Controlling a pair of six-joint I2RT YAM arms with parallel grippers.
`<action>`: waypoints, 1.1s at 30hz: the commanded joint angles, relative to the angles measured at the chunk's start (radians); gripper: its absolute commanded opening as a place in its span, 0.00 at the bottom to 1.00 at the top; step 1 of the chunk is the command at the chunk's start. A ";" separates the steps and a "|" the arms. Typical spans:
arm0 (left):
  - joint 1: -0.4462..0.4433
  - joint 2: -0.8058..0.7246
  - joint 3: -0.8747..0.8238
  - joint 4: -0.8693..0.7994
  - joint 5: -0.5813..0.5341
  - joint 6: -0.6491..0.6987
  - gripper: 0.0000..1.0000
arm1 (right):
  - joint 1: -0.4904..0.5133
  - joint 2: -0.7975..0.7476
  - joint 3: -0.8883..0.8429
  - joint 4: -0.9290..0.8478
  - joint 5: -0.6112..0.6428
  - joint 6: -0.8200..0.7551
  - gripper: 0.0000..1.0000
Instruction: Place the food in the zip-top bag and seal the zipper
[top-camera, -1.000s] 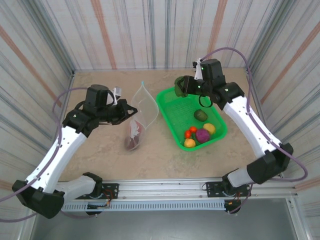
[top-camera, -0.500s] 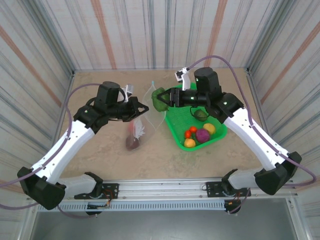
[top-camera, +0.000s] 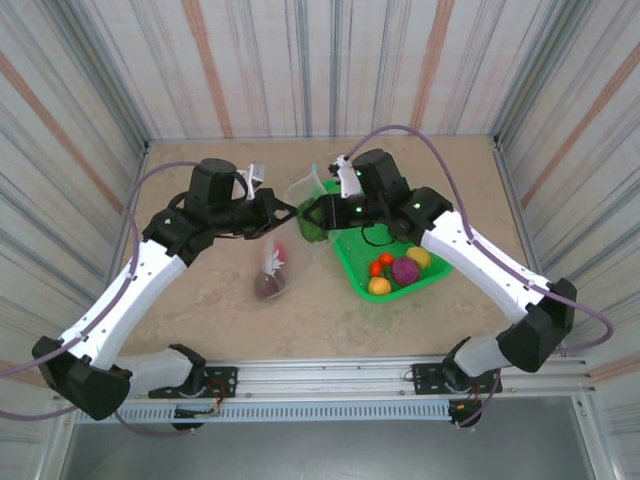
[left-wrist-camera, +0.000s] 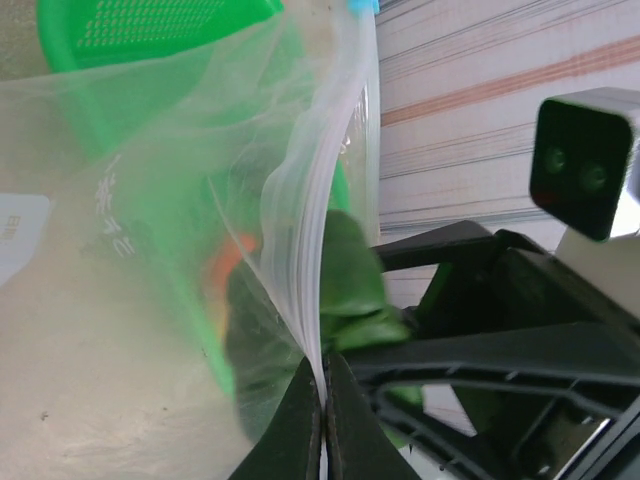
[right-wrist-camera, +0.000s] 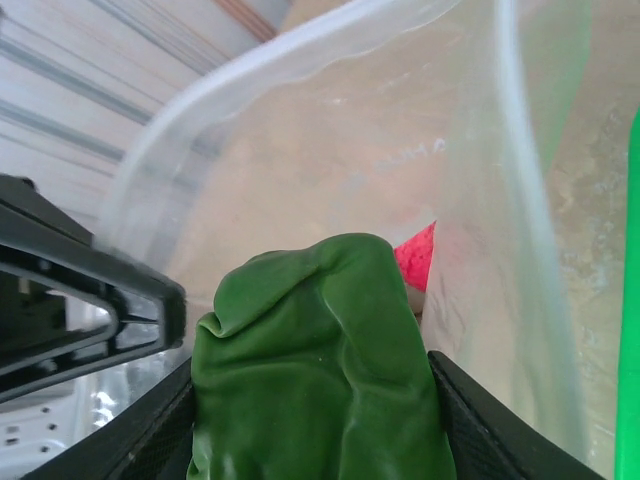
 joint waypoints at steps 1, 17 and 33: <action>0.014 -0.016 0.041 -0.006 0.029 0.034 0.00 | 0.050 0.049 0.094 -0.152 0.150 -0.076 0.54; 0.014 -0.008 -0.002 0.036 0.039 0.018 0.00 | 0.017 0.071 0.140 -0.187 0.116 -0.075 0.68; 0.013 -0.041 -0.073 -0.016 -0.005 0.028 0.00 | -0.166 -0.151 0.085 -0.245 0.137 -0.020 0.73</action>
